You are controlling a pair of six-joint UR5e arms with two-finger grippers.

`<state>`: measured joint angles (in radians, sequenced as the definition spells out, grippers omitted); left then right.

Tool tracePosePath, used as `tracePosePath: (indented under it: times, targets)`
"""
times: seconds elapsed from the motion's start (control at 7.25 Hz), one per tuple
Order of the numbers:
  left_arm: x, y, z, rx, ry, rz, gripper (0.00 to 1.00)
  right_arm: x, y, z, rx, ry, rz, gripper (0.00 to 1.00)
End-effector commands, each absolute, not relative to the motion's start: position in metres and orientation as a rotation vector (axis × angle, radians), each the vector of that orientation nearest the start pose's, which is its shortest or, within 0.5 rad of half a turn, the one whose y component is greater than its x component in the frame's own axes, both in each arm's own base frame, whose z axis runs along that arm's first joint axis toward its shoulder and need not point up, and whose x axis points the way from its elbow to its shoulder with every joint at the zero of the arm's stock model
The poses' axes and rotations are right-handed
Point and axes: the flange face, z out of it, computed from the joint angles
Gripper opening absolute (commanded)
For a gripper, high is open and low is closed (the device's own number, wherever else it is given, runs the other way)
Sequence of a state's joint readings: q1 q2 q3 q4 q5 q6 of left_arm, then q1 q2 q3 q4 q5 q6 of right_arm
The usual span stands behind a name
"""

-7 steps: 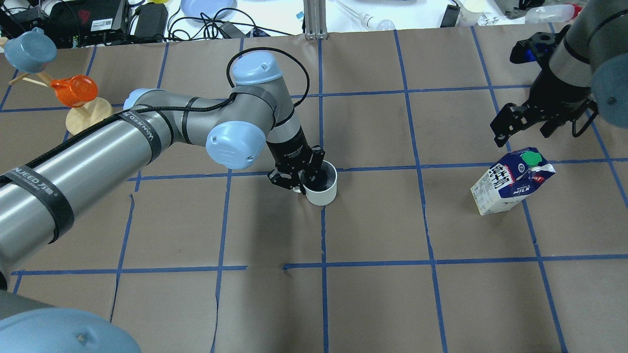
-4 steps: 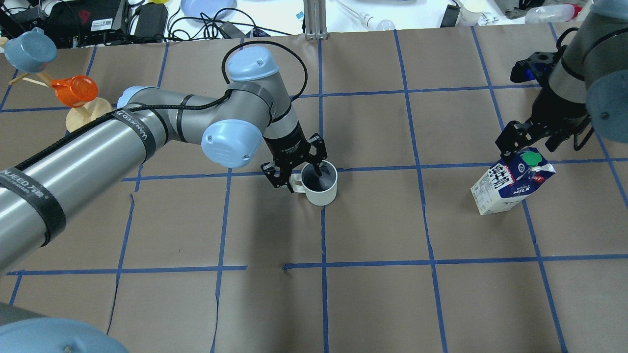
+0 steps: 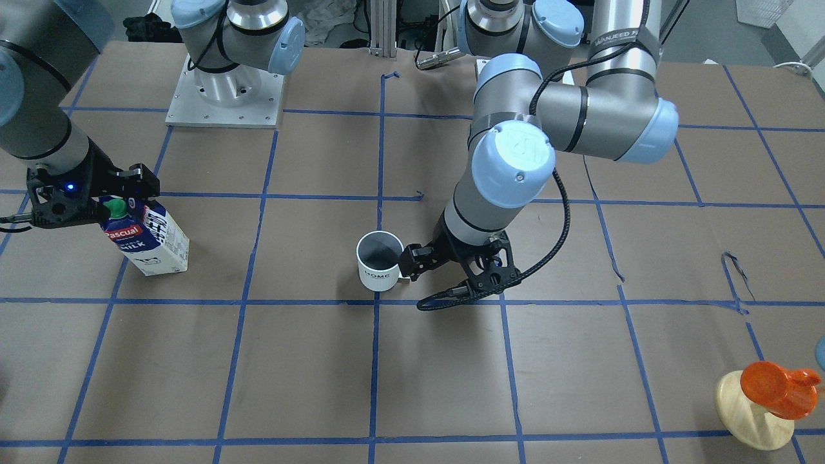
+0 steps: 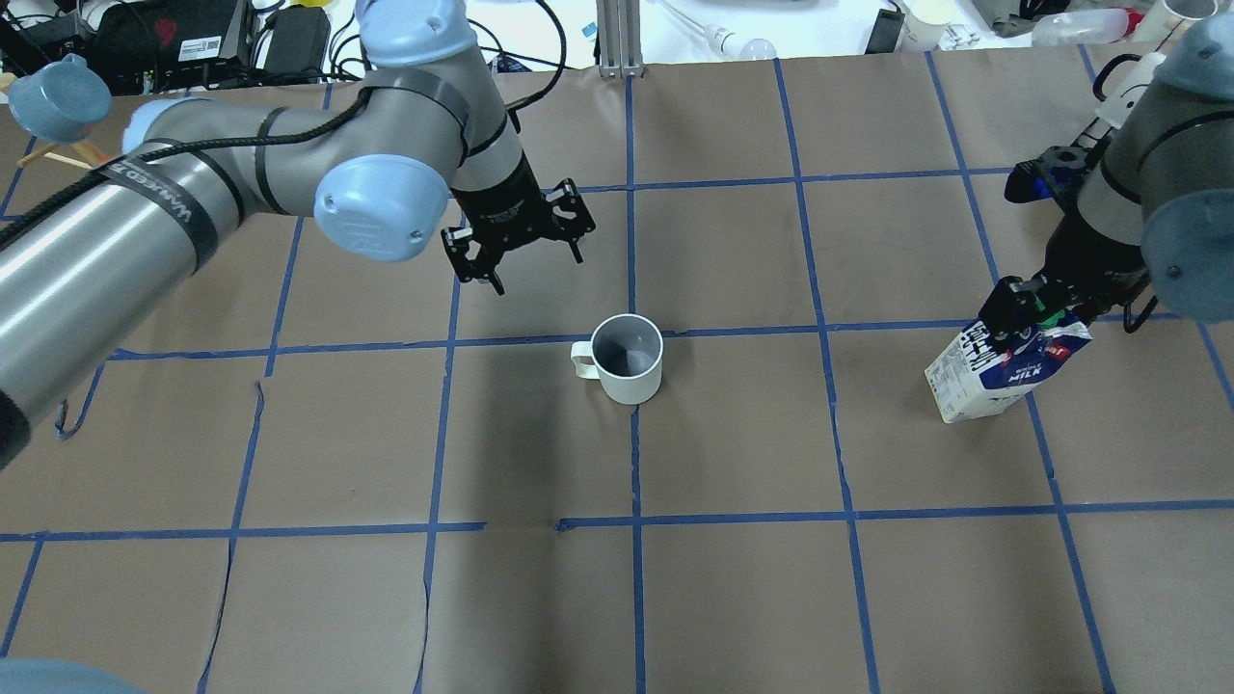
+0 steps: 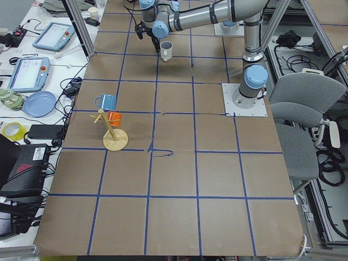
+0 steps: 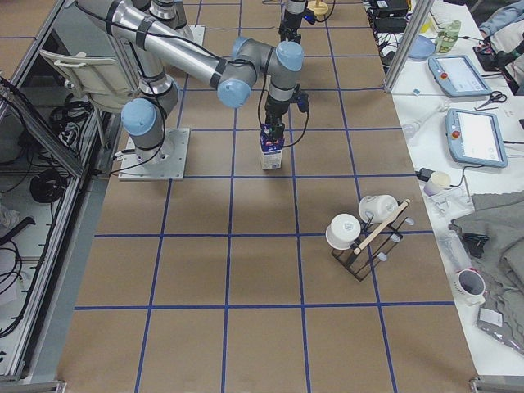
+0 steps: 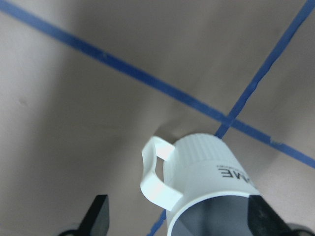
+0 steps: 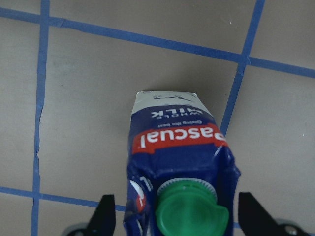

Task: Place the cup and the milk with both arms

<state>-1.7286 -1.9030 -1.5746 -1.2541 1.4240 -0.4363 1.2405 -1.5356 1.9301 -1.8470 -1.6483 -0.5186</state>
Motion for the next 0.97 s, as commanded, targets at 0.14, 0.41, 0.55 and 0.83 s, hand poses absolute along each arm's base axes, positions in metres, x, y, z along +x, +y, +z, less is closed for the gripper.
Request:
tracePosePath:
  times: [0.14,0.41,0.55,0.83]
  targets:
    - [-0.129,-0.587,0.399,-0.296,3.264,-0.024,1.00,-0.031,-0.481,0.330,-0.286,3.141,0.201,0.37]
    - [-0.095,-0.569,0.426,-0.352,3.209,-0.026,1.00,-0.031,-0.482,0.331,-0.286,3.141,0.196,0.21]
    - [-0.072,-0.570,0.425,-0.410,3.197,-0.022,1.00,-0.032,-0.485,0.339,-0.281,3.150,0.172,0.19]
    - [-0.057,-0.564,0.436,-0.378,3.198,-0.042,1.00,-0.023,-0.503,0.367,-0.206,3.137,0.064,0.19]
